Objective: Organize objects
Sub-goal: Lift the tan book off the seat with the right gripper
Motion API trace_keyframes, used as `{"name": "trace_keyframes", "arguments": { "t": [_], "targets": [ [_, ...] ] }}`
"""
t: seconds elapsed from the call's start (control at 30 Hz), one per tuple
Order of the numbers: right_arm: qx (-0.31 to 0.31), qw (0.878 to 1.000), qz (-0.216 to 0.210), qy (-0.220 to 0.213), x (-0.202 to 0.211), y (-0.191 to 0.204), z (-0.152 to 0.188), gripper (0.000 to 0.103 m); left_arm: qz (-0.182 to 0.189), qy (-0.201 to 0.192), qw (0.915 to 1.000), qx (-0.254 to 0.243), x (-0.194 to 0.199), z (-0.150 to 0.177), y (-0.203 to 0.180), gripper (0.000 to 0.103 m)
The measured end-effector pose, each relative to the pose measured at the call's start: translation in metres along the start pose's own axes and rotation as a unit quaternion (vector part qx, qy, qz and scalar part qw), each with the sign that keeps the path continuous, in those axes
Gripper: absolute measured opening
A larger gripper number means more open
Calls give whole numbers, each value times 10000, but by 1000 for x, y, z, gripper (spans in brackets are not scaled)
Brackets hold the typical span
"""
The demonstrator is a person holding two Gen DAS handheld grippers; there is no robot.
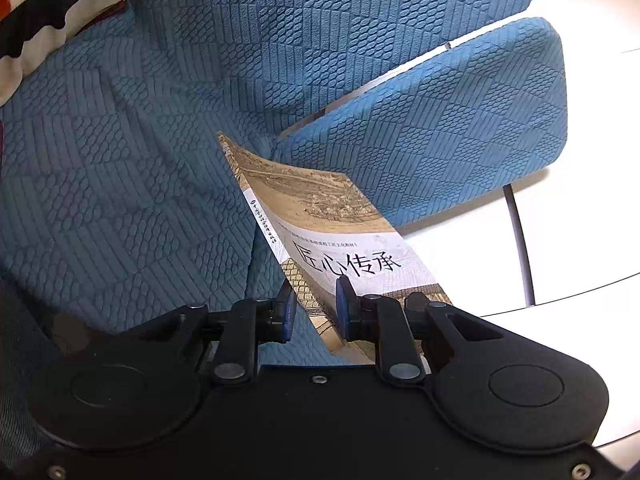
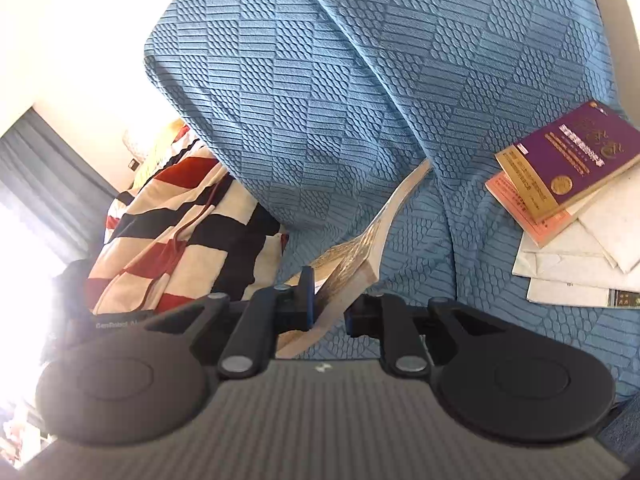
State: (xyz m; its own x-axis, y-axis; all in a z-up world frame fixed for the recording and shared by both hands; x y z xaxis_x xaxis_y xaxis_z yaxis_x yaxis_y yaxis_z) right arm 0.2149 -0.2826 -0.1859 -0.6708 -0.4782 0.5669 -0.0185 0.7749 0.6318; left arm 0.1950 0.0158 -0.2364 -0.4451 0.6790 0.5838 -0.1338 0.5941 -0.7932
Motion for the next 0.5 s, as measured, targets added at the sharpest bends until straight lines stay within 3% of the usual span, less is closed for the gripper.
{"name": "trace_keyframes", "arguments": {
  "t": [0.5],
  "targets": [
    [-213, 9995, 73, 226, -38, -37, 43, 18, -434, 94, 9988, 213, -26, 7, 44, 17]
  ]
}}
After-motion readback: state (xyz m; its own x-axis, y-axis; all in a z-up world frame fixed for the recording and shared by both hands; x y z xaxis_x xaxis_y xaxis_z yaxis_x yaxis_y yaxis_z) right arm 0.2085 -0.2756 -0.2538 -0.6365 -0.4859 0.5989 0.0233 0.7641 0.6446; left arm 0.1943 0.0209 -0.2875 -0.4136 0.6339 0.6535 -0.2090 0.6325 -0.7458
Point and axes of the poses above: each gripper's, at about its wrist camera, not at the fingertips, and x roughly against the way its jaws point, y to its left, z to its underside, the point moved 6 cm from there along -x, roughly the way its jaws point, and after that the axes turned 5 degrees about y, right-handed, at the moved point
